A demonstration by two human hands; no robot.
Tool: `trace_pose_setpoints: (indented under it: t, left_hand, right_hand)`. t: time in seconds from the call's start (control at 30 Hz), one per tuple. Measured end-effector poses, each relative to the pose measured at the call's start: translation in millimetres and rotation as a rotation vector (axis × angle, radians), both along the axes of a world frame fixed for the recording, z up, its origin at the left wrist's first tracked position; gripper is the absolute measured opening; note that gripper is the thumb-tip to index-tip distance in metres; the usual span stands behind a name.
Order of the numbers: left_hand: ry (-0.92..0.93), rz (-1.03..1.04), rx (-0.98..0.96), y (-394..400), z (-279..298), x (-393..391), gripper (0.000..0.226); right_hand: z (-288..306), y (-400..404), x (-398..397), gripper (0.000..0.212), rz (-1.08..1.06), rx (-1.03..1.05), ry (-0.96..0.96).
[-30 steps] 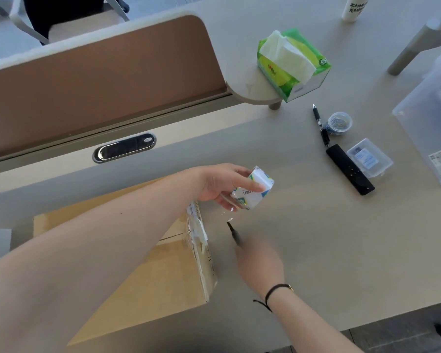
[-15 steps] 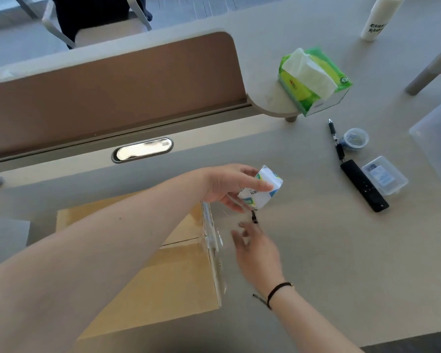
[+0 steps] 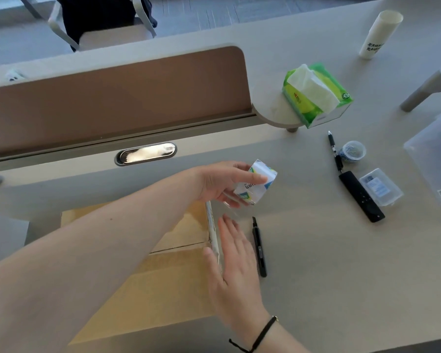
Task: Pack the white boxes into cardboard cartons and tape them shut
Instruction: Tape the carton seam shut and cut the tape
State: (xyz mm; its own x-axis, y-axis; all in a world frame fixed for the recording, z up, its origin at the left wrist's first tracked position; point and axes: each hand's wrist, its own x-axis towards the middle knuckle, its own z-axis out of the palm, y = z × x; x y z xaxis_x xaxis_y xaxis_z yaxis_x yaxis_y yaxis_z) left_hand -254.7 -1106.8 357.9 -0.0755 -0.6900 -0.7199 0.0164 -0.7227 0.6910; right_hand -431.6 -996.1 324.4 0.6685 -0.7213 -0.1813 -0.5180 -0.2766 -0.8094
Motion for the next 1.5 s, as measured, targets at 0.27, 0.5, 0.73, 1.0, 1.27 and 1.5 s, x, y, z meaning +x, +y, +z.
trace_pose_setpoints:
  t: [0.27,0.5,0.73,1.0,1.27,1.5]
  left_hand:
    - [0.025,0.008,-0.045,2,9,3,0.041]
    - [0.001,0.016,-0.034,5,8,2,0.043]
    - [-0.030,-0.045,-0.043,9,10,2,0.040]
    - [-0.073,-0.167,-0.024,15,16,11,0.060]
    - [-0.238,-0.281,-0.022,16,29,20,0.069]
    - [-0.182,-0.082,0.080,18,25,33,0.069]
  right_hand:
    - [-7,6,7,0.076,0.019,0.573,-0.021]
    - [-19,8,-1,0.081,0.002,0.629,0.015]
    - [-15,-43,-11,0.045,-0.315,0.652,-0.086]
    - [21,-128,-14,0.072,-0.296,0.259,-0.289]
    - [39,-140,4,0.052,0.197,-0.233,0.053]
    - [35,-134,7,0.046,0.124,-0.171,0.184]
